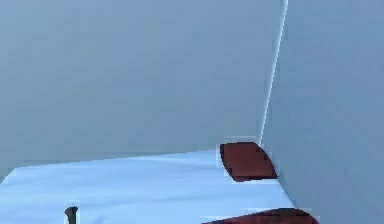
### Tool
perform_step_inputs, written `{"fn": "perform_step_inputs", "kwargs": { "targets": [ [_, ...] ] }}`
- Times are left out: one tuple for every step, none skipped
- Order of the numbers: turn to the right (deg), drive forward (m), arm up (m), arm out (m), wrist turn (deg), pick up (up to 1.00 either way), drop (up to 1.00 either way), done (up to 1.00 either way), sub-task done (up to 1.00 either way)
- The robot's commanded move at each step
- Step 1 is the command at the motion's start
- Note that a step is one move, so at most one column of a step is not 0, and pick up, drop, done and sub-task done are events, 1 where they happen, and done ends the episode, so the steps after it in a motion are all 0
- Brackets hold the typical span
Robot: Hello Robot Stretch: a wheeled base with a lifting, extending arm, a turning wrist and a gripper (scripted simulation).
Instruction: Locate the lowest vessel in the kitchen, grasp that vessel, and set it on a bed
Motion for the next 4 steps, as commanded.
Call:
{"fn": "perform_step_inputs", "kwargs": {
  "targets": [
    [45.0,0.00,0.00,0.00,0.0,0.00,0.00,0.00,0.00],
    [45.0,0.00,0.00,0.00,0.0,0.00,0.00,0.00,0.00],
    [45.0,0.00,0.00,0.00,0.0,0.00,0.00,0.00,0.00],
    [27.0,0.00,0.00,0.00,0.0,0.00,0.00,0.00,0.00]
  ]
}}
